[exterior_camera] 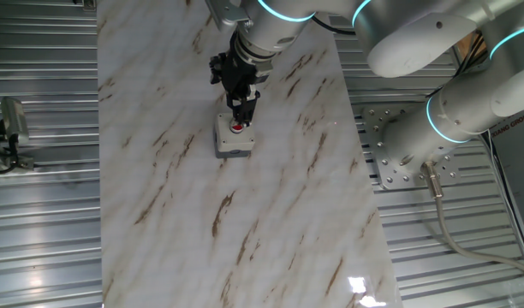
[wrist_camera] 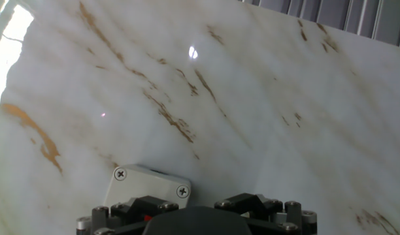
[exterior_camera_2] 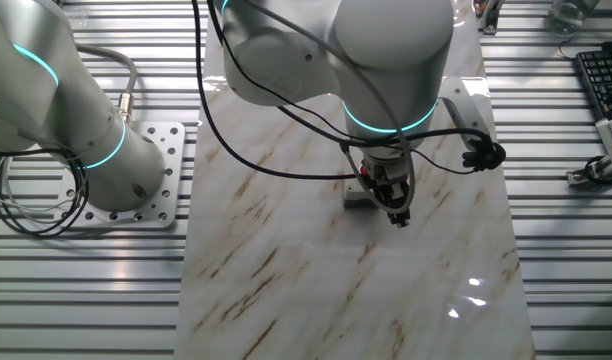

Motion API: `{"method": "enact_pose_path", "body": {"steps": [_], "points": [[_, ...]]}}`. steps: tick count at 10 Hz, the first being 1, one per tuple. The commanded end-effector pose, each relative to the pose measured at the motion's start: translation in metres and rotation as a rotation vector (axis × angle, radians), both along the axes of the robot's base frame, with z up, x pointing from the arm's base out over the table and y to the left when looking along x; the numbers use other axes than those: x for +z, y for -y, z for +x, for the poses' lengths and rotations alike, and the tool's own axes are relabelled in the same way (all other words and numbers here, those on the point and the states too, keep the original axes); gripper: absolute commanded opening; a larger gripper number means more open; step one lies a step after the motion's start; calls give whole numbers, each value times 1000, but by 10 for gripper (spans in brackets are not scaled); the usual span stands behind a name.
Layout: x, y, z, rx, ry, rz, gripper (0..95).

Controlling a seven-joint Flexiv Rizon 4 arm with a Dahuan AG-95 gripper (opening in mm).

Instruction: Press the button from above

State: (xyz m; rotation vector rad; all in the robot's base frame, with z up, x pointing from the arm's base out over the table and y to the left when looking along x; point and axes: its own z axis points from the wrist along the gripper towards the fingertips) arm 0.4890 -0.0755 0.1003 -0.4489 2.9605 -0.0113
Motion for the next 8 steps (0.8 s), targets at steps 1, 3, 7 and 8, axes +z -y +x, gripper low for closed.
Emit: {"method": "enact_pose_path", "body": {"steps": [1,3,7,8], "points": [[0,0,-1,1,4,1,950],[0,0,-1,1,7,1,950],[0,0,-1,2,12,2,950],[0,0,-1,2,13,2,950]]}}
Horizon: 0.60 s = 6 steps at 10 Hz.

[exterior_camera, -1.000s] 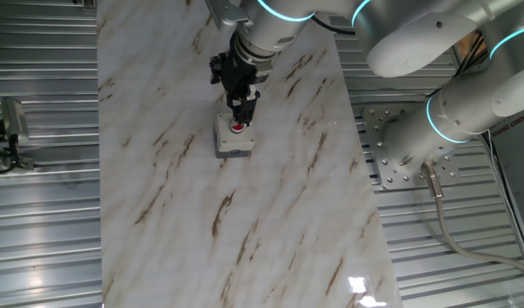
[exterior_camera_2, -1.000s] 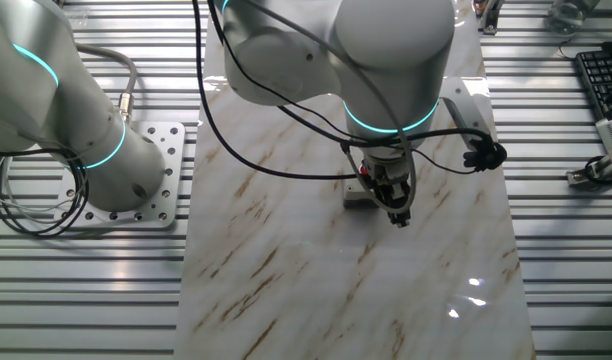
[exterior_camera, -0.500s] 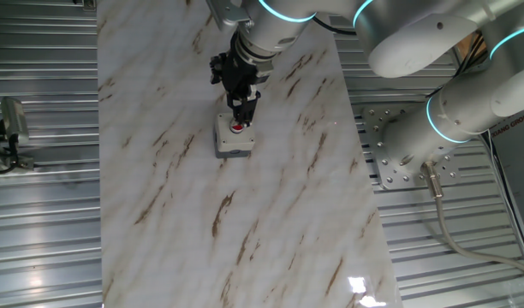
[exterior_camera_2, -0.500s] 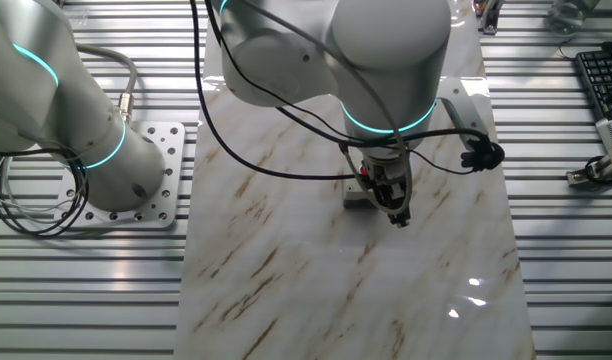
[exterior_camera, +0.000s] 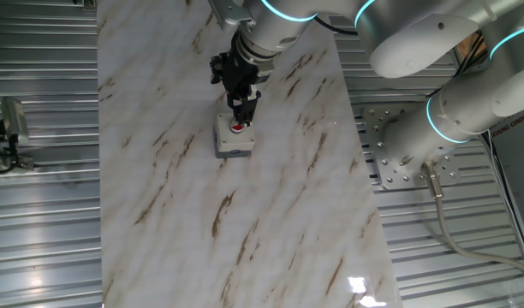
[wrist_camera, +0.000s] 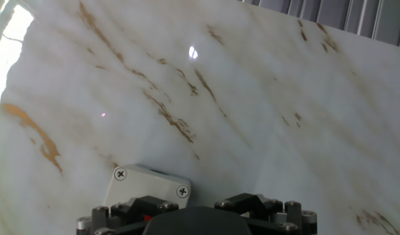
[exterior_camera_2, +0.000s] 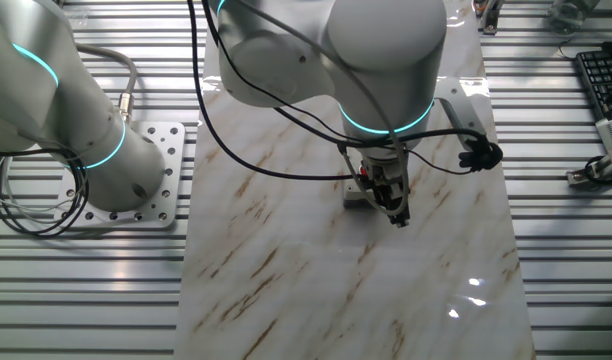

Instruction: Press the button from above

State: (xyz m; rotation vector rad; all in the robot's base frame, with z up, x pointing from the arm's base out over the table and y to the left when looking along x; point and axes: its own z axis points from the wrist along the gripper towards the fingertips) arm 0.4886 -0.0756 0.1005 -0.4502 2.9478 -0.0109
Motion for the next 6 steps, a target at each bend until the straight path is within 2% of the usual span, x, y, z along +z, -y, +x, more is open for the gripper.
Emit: {"method": "enact_pose_path", "body": {"steps": [1,6], "points": [[0,0,0,-1,1,0,950],[0,0,-1,0,5,2,950]]}}
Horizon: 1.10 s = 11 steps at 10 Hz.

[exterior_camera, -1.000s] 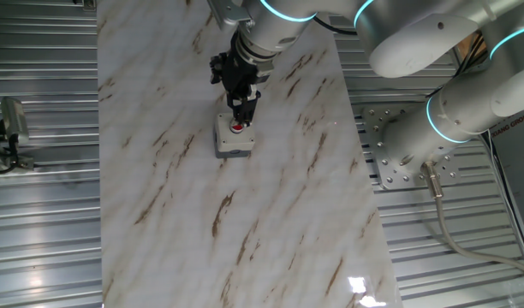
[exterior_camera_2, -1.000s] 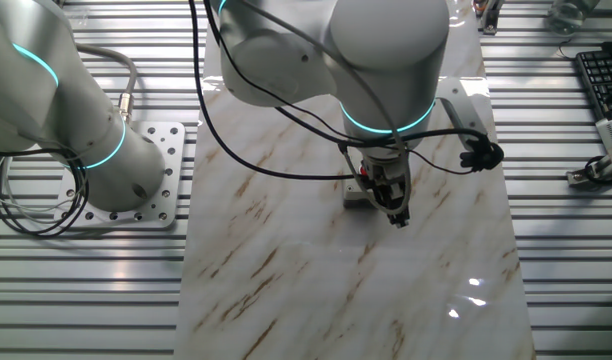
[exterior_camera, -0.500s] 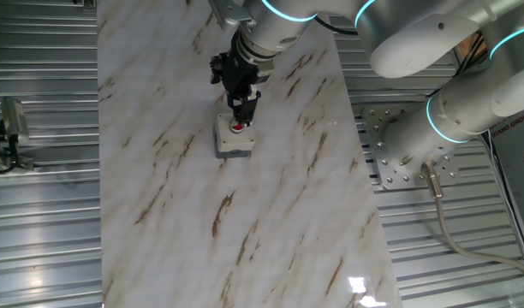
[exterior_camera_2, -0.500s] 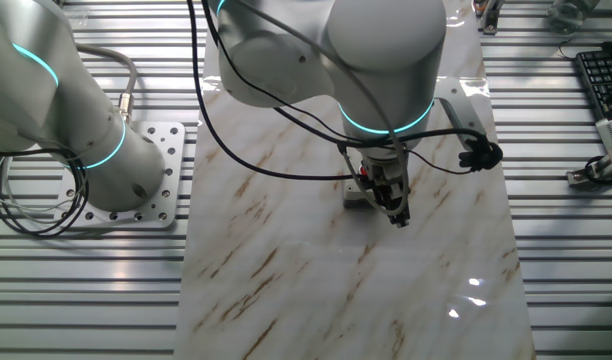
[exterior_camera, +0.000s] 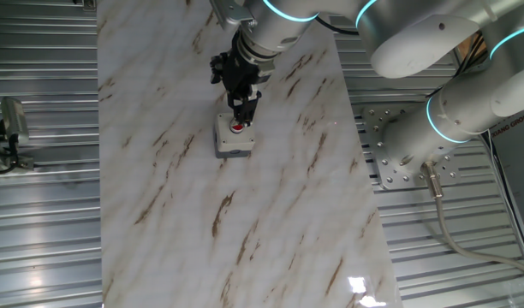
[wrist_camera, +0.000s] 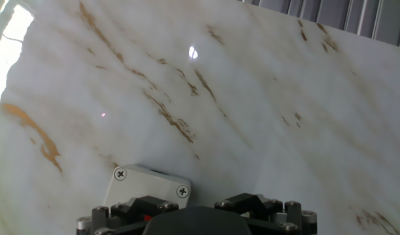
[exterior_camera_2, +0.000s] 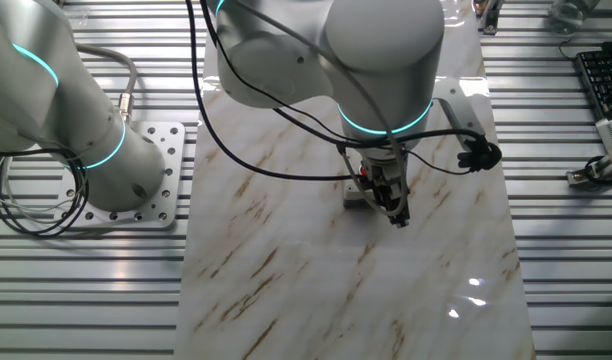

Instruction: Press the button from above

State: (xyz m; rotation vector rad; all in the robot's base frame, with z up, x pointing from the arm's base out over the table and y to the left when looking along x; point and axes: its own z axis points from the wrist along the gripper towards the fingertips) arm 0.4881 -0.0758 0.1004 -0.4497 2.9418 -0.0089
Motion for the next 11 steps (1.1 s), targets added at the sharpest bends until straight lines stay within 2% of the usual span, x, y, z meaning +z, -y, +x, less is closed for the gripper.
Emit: {"method": "enact_pose_path", "body": {"steps": [1,11], "points": [[0,0,0,1,-1,0,950],[-1,-1,0,-7,0,3,950]]}}
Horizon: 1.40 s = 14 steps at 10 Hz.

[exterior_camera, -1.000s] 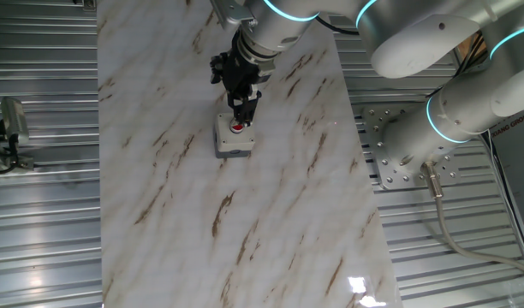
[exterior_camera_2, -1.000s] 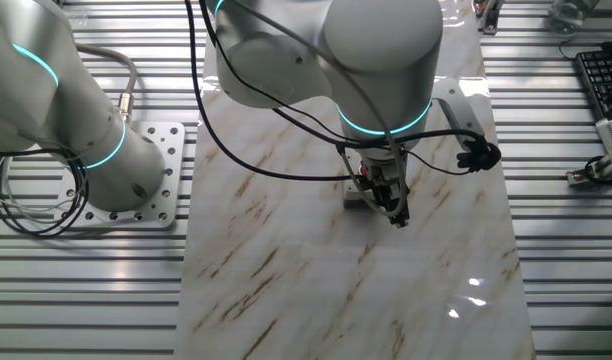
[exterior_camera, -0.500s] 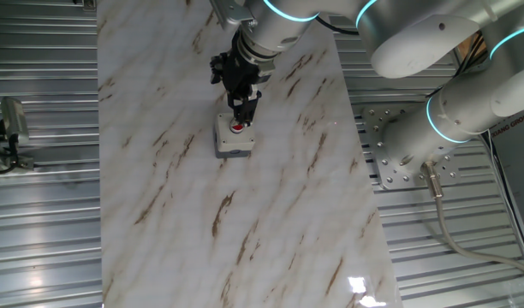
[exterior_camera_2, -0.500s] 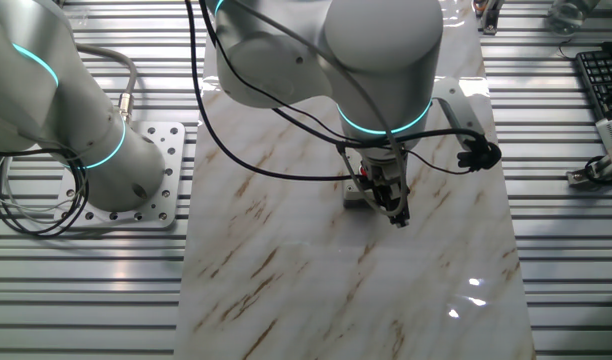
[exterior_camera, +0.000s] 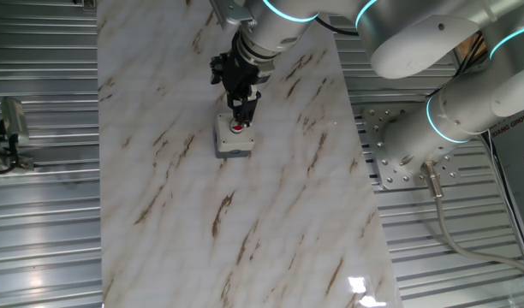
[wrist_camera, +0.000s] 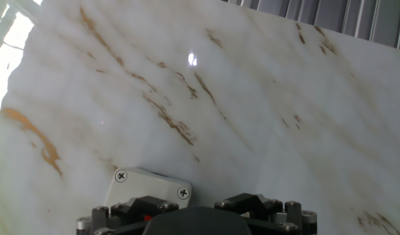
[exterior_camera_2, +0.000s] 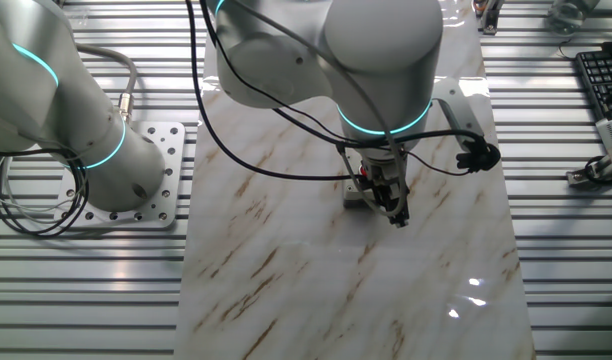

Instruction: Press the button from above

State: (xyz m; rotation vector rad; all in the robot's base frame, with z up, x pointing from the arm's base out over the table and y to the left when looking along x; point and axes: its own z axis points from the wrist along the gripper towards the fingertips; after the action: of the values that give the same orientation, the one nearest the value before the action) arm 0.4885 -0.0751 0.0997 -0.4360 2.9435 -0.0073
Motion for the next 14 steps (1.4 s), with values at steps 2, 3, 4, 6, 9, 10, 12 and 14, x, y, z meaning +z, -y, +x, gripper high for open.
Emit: {"method": "enact_pose_path", "body": {"steps": [2,3,4,6,9,10,12,14], "points": [[0,0,0,1,1,1,950],[0,0,0,3,1,1,950],[0,0,0,4,0,1,950],[-1,-1,-1,6,-1,-1,950],[-1,-1,-1,6,-1,2,950],[-1,-2,-1,-1,-1,5,950],[-1,-2,-1,-7,-1,5,950],[-1,-2,-1,-8,1,6,950]]}}
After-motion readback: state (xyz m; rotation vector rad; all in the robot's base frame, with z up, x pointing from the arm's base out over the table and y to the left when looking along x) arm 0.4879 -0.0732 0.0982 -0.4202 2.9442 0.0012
